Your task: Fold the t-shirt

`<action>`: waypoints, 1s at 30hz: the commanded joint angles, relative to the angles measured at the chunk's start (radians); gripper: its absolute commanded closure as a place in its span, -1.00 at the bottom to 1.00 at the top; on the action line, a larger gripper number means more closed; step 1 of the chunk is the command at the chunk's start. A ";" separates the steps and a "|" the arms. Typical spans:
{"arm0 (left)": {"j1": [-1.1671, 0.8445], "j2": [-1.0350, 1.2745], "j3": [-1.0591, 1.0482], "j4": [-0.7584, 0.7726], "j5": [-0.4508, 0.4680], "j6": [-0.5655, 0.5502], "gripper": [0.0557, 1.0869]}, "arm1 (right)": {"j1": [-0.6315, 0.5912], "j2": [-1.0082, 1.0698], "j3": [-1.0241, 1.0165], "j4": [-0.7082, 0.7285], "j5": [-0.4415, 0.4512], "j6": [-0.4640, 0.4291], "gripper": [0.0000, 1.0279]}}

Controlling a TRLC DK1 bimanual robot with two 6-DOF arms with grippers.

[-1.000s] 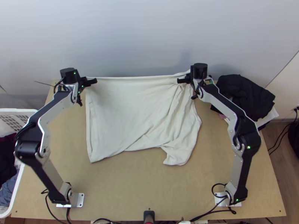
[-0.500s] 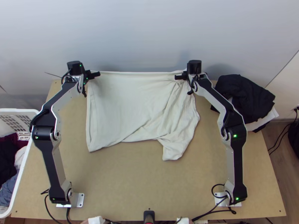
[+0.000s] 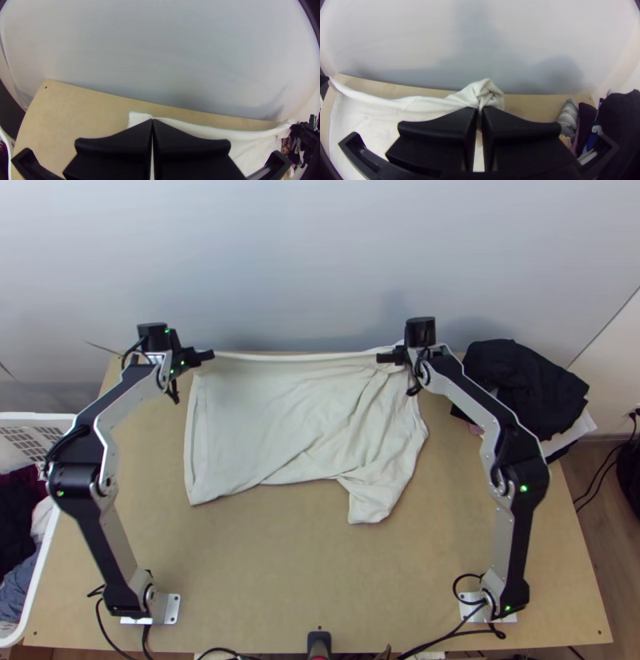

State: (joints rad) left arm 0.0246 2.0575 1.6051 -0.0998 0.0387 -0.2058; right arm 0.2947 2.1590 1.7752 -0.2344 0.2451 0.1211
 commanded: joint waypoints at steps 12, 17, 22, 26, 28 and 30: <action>0.040 -0.375 -0.450 -0.048 0.122 0.040 0.92 | 0.075 -0.363 -0.467 -0.029 -0.036 0.031 0.94; 0.037 -0.424 -0.548 -0.043 0.122 0.045 0.92 | 0.084 -0.422 -0.565 -0.029 -0.063 0.049 0.95; 0.031 -0.450 -0.633 -0.024 0.121 0.046 0.92 | 0.086 -0.441 -0.625 -0.029 -0.064 0.078 0.94; 0.031 -0.477 -0.680 -0.018 0.121 0.046 0.92 | 0.083 -0.455 -0.648 -0.029 -0.064 0.084 0.94; 0.031 -0.491 -0.705 -0.008 0.121 0.046 0.92 | 0.081 -0.459 -0.658 -0.029 -0.066 0.091 0.94; 0.031 -0.500 -0.729 0.005 0.116 0.046 0.92 | 0.084 -0.465 -0.668 -0.029 -0.066 0.091 0.94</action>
State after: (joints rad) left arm 0.0563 1.6009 0.9657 -0.1211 0.1581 -0.1600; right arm 0.3767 1.7206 1.1587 -0.2638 0.1822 0.1986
